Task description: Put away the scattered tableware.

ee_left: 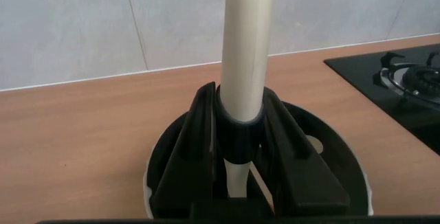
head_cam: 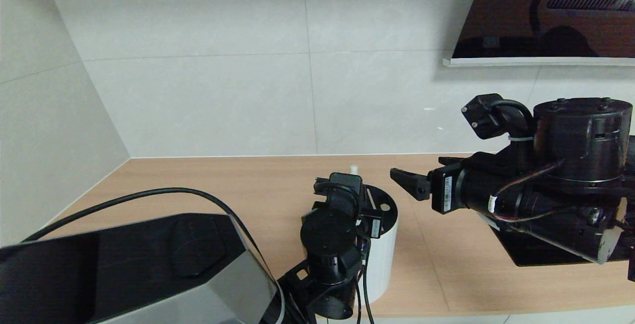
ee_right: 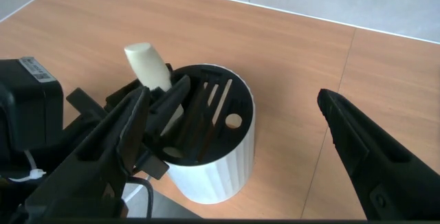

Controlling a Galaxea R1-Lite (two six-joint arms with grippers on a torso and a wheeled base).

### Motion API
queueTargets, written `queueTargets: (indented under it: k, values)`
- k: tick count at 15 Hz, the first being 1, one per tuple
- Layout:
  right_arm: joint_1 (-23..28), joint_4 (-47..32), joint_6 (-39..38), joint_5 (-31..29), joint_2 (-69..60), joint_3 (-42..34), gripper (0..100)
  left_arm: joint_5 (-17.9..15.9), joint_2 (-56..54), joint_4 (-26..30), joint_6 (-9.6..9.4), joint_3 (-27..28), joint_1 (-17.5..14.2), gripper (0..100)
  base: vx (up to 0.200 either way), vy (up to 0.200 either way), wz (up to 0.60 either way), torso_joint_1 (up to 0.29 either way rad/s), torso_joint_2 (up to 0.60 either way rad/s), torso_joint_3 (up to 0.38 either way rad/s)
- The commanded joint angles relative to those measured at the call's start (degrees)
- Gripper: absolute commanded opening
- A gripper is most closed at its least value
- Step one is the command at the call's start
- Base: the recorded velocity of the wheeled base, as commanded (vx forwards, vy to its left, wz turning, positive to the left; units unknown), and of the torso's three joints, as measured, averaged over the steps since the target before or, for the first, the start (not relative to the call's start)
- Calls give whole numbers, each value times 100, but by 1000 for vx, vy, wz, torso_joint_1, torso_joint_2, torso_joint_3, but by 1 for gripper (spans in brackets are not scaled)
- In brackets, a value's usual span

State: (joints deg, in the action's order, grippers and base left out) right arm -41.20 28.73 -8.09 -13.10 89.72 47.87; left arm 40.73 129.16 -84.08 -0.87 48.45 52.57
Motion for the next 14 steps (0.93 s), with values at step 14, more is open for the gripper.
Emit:
queueTargets:
  k: [14]
  values:
    - [-2,1,10,-78,-271,-6,100,-241,-3063,1552,-19,-1399,8,100,0,0,0,0,0,0]
